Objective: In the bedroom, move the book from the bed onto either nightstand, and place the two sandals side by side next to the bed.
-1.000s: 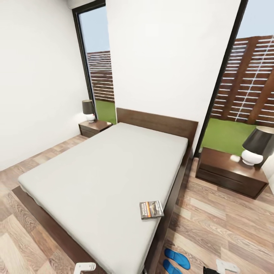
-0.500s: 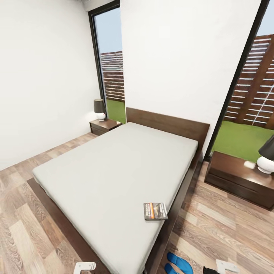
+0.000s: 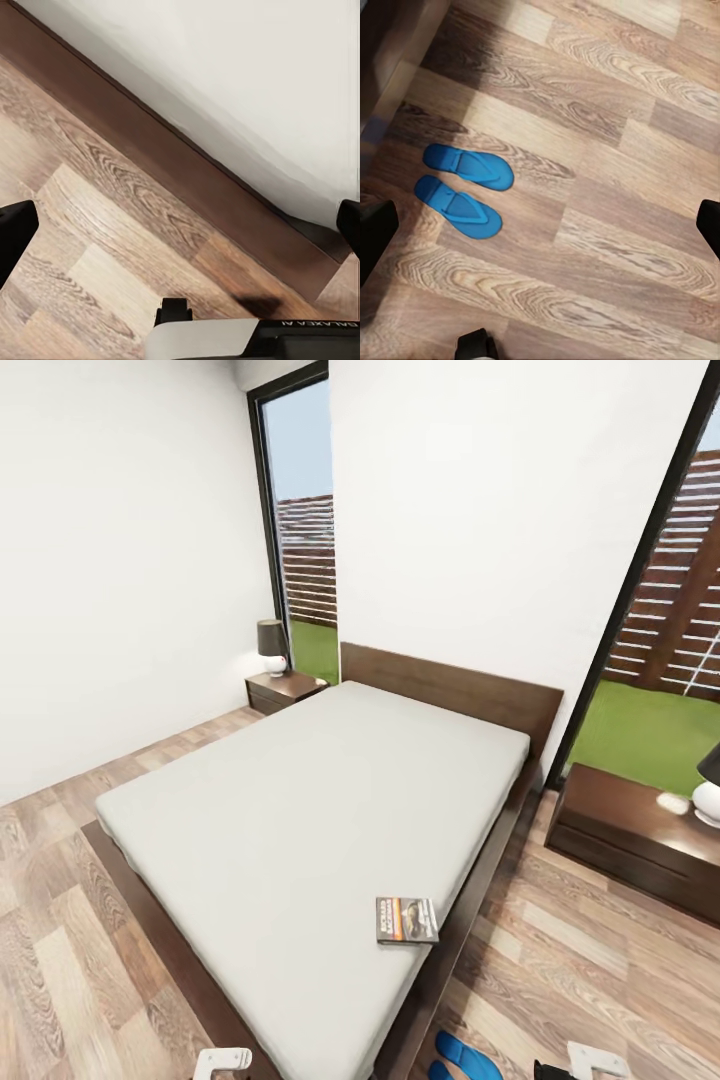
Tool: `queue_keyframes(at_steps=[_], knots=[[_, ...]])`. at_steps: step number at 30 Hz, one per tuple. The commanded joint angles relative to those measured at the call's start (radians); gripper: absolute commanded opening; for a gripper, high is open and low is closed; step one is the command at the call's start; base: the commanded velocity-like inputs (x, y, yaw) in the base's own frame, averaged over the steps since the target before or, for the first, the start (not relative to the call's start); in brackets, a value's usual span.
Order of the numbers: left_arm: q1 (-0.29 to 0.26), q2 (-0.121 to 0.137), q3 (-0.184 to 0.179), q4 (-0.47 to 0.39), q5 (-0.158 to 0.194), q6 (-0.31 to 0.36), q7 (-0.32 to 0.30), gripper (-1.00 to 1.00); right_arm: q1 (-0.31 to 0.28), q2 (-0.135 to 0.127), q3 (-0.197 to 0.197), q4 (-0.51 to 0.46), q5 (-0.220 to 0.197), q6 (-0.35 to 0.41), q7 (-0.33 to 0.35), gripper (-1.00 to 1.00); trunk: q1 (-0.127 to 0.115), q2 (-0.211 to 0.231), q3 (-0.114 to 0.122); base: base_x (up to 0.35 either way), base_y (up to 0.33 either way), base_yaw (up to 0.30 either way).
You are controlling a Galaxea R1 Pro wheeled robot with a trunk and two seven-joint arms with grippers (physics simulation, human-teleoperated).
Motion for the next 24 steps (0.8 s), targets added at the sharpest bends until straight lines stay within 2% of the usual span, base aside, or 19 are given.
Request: queue_keyframes(at_steps=[1,7,16,24], knots=[[-0.001,0.001,-0.008,0.000,0.010,-0.002,0.003,1.00,-0.001,0.000,-0.007,0.002,0.010,-0.004,-0.001,1.00,0.001,-0.002,-0.002,0.060,-0.146,0.028],[-0.001,0.001,-0.008,0.000,0.011,-0.003,0.003,1.00,-0.001,0.000,-0.007,0.002,0.010,-0.004,-0.001,1.00,0.001,-0.002,-0.002,0.034,-0.093,0.094],[-0.001,0.001,-0.008,0.000,0.011,-0.003,0.003,1.00,-0.001,0.000,-0.007,0.002,0.010,-0.004,-0.002,1.00,0.001,-0.002,-0.002,0.029,-0.026,0.187],[-0.001,0.001,-0.008,0.000,0.011,-0.003,0.003,1.00,-0.001,0.000,-0.006,0.002,0.010,-0.004,-0.001,1.00,0.001,-0.002,-0.002,0.094,-0.004,0.061]])
